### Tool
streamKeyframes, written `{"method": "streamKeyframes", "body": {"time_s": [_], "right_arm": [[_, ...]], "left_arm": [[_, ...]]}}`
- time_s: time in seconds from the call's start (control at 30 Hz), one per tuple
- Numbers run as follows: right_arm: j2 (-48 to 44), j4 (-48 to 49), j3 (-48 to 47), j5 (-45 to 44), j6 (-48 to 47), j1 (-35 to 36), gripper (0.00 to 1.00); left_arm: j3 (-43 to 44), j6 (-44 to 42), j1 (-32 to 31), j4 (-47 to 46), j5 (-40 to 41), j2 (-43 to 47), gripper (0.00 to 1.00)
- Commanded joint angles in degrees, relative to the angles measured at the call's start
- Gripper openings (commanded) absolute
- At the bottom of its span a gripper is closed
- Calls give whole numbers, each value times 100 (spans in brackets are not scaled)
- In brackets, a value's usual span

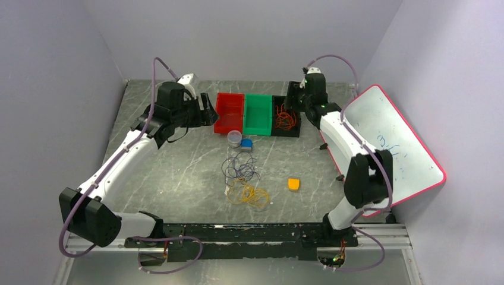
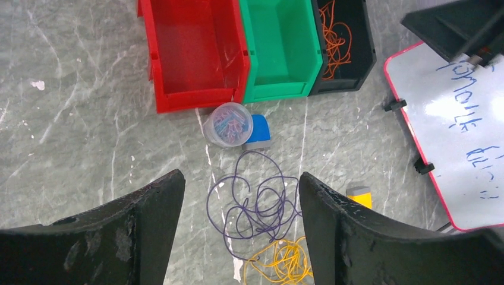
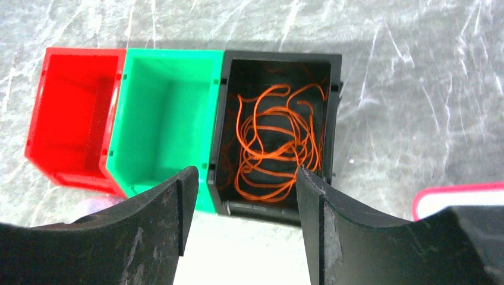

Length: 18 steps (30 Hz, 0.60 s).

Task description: Untangle the cables

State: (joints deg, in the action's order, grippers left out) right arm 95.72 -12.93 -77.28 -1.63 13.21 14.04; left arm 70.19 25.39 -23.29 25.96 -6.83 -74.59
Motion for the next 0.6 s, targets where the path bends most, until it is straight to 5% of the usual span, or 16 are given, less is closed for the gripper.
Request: {"method": "streamKeyframes", "body": {"time_s": [0.0,0.3,0.57], "right_arm": [[-844,426,787,-123,447,-5,65],[-2190,-77,2169,303,742,-14,67],[-2647,2,3159,1003,674,-4,66]], "left_arm": [[-146,-14,37,-44,52,-138,74],[-339,-68,-109,15,19,-345,68],[-657,-278,-1085,-242,39,-586,69]]}}
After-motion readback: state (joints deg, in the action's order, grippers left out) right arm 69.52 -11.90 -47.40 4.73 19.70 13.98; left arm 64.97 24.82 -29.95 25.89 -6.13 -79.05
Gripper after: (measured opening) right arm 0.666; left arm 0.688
